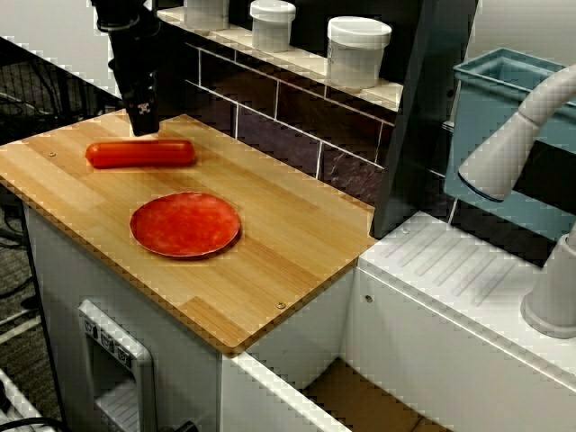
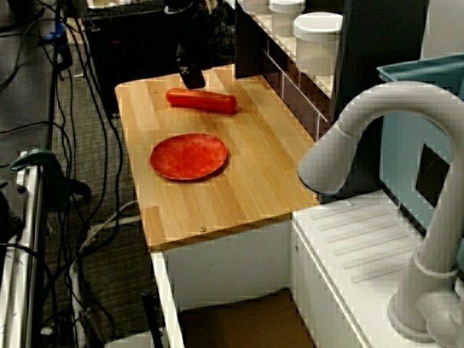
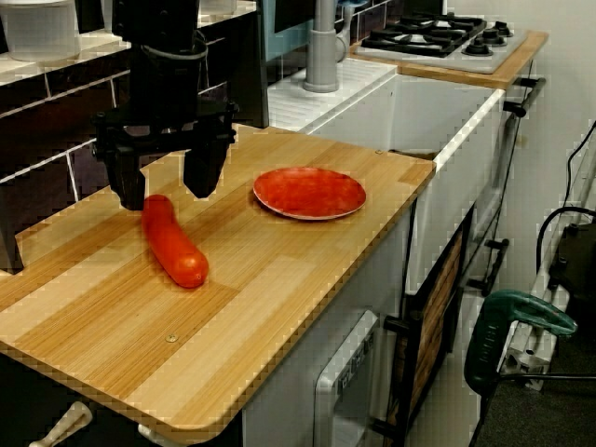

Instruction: Put the object on the plate

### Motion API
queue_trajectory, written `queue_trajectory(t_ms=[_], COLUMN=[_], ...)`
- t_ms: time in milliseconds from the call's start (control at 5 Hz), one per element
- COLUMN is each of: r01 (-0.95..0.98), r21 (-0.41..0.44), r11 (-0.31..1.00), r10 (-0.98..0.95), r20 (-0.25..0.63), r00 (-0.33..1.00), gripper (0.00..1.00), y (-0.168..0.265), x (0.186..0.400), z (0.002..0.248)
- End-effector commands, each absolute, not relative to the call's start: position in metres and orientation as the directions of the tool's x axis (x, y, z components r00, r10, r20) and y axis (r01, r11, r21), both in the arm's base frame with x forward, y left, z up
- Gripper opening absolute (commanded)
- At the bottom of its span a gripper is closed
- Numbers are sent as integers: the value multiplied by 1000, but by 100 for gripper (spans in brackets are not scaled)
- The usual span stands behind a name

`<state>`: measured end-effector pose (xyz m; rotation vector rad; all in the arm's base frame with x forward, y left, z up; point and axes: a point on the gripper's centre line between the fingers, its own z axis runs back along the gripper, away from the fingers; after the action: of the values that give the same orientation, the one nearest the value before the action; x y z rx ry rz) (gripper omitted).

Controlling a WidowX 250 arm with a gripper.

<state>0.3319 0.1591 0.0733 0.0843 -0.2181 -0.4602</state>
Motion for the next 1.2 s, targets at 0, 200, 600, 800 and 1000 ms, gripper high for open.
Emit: queue_trajectory(t_ms=[0, 200, 600, 800, 1000], r01=[407, 411, 419, 425, 428], r21=[168, 179, 205, 192, 200], r11=[898, 894, 885, 885, 881], r10=[-435, -441, -455, -458, -462], r20=[206, 194, 186, 190, 176], r00=[876, 876, 871, 868, 869], gripper=[100, 100, 100, 100, 100], y=[177, 176, 174, 171, 167], x=[329, 329, 324, 321, 318], z=[81, 72, 62, 65, 57])
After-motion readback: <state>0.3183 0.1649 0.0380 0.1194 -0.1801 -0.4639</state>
